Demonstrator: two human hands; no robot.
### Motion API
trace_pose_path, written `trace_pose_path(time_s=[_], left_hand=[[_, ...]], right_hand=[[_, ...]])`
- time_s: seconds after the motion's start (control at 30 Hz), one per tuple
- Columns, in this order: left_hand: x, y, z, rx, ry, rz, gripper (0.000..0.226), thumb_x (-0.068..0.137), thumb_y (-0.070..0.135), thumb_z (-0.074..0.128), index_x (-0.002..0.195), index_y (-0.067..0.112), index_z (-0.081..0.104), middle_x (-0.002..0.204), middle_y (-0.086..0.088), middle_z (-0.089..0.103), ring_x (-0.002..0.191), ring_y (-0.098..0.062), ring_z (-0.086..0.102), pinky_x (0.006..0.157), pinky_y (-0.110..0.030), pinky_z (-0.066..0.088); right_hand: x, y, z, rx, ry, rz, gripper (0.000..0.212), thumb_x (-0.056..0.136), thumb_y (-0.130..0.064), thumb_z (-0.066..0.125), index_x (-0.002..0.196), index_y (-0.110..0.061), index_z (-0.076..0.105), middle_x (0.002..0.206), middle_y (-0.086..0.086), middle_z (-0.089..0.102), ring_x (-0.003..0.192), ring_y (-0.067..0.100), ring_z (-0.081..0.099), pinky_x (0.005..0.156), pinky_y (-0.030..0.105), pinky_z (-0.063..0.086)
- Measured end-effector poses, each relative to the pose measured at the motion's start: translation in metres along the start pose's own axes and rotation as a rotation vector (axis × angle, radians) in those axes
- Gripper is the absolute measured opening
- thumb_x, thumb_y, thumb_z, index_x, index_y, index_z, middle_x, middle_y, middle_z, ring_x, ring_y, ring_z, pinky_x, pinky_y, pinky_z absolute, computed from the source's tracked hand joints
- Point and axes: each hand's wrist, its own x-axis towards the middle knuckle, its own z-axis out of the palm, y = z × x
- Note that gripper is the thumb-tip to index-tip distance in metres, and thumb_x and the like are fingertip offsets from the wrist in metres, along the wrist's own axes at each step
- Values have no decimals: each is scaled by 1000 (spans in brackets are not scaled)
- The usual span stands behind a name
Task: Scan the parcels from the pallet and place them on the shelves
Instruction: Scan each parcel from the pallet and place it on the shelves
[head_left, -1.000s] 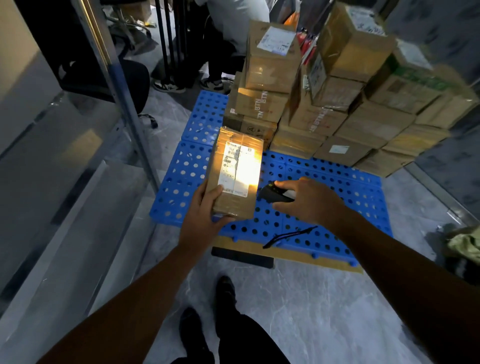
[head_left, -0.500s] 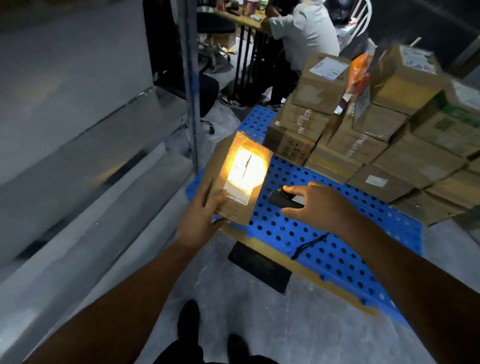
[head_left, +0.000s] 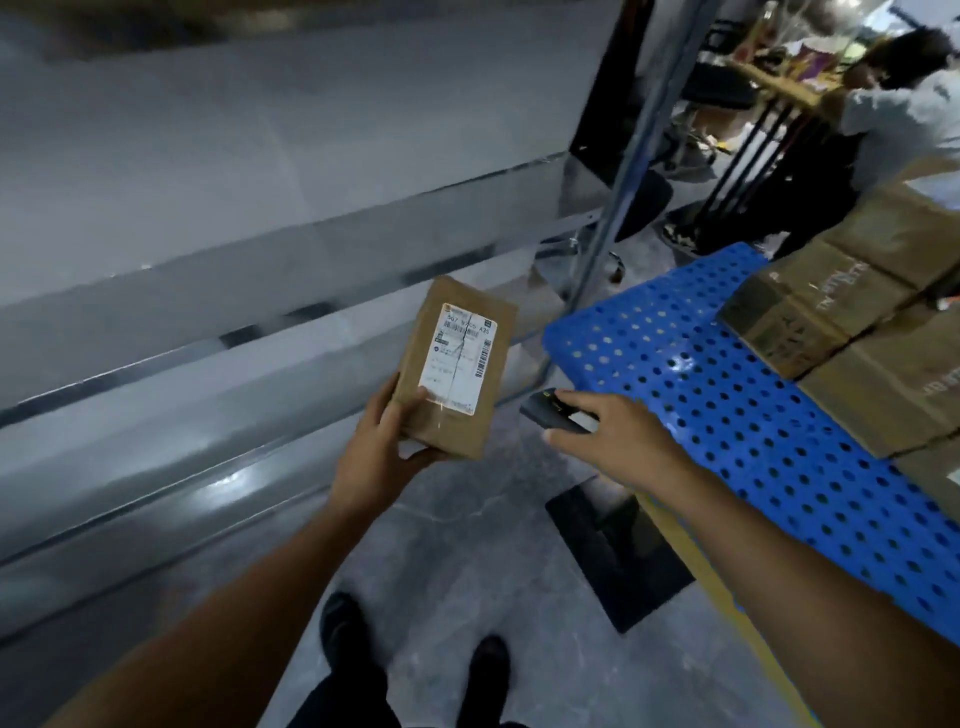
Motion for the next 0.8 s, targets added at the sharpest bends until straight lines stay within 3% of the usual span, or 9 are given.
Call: trace_pose_path(time_s=[0.1, 0.33, 0.5, 0.67, 0.8], left_hand=[[-39, -18, -47, -81, 159, -129, 89, 66, 29, 95, 141, 24, 46, 159, -6, 37, 138, -24, 47, 106, -42, 50], [-123, -82, -196, -126, 459, -288, 91, 69, 30, 93, 143, 37, 41, 149, 3, 44, 135, -12, 49, 106, -44, 50], [-199, -144, -319, -70, 607, -368, 94, 68, 30, 94, 144, 33, 41, 147, 5, 46, 136, -11, 50, 109, -44, 49], [-259, -195, -418, 12, 694, -493, 94, 66, 29, 96, 144, 30, 43, 146, 6, 50, 136, -9, 49, 112, -43, 46], [-283, -236, -474, 88, 727, -569, 93, 66, 33, 95, 144, 29, 44, 145, 7, 52, 133, -5, 49, 112, -34, 44]], right_hand=[[14, -54, 38, 30, -18, -84, 72, 80, -61, 72, 145, -36, 52, 144, -13, 55, 127, 12, 55, 99, 35, 50], [40, -230, 156, 150, -117, -283, 70, 77, -62, 73, 140, -37, 57, 133, -16, 63, 117, 8, 58, 86, 26, 47], [37, -368, 260, 220, -242, -417, 67, 79, -56, 72, 141, -36, 56, 133, -15, 62, 121, 8, 58, 102, 31, 47], [22, -477, 346, 270, -333, -538, 61, 75, -61, 73, 132, -43, 62, 100, -48, 55, 105, -10, 56, 81, 6, 38], [25, -543, 392, 227, -436, -591, 57, 78, -59, 73, 132, -42, 62, 117, -34, 61, 108, -8, 56, 85, 13, 40]])
